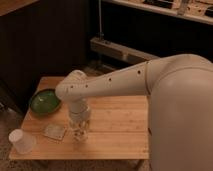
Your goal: Knock the bottle over
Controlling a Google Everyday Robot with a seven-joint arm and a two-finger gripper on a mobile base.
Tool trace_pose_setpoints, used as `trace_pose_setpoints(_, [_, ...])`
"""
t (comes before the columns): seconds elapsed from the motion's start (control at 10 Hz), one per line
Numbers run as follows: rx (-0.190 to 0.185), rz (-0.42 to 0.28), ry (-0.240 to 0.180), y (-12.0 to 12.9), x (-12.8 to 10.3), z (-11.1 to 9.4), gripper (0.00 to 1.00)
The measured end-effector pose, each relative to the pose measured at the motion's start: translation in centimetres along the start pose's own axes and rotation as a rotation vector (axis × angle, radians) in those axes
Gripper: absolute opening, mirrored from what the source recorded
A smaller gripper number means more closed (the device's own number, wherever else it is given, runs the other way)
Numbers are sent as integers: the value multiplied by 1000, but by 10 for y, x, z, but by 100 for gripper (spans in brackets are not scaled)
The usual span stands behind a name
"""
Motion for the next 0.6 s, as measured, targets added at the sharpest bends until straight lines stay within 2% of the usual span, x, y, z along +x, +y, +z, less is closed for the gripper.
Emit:
trace_pose_setpoints(0.2, [2,-36,9,12,-4,5,0])
trace_pose_setpoints(0.4, [7,-1,-1,-1,-4,0,0])
trace_pose_setpoints(0.6, [0,-2,-6,-18,-9,-4,0])
